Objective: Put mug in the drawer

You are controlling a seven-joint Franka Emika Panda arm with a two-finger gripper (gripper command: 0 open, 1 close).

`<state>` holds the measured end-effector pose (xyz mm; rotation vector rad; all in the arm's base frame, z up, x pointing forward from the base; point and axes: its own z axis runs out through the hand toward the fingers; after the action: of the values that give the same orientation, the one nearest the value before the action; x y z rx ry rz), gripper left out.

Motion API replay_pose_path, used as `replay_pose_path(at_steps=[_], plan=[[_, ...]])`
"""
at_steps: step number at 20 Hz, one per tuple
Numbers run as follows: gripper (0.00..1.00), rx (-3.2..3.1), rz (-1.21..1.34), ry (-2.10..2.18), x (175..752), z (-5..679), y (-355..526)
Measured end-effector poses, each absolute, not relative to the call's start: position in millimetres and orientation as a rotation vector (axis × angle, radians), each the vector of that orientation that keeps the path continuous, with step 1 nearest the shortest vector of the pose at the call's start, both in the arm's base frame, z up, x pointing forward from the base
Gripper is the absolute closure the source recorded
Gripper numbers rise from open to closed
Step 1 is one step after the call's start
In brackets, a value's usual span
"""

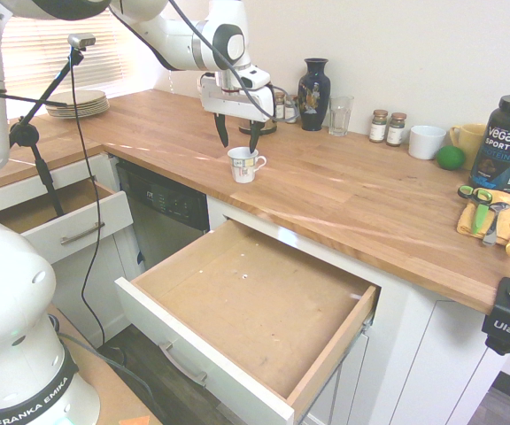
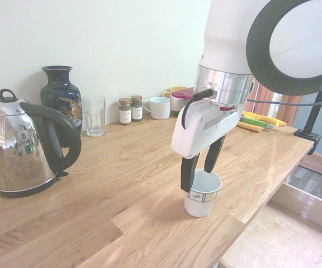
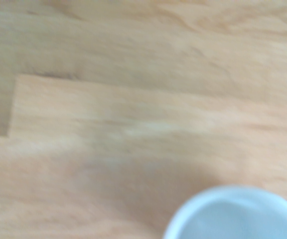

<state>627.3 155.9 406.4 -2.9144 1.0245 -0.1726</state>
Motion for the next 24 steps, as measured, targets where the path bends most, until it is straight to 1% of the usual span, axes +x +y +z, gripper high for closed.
replay_pose_path(at_steps=[9, 14, 15, 24], plan=[[0.0, -2.949, -0.111, 1.01, 646.1, 374.1, 172.7], [0.0, -2.961, -0.062, 1.119, 657.5, 356.6, 170.2], [1.0, -2.962, -0.056, 1.133, 660.2, 357.2, 169.2], [1.0, -2.97, -0.01, 1.184, 667.7, 350.2, 165.4]])
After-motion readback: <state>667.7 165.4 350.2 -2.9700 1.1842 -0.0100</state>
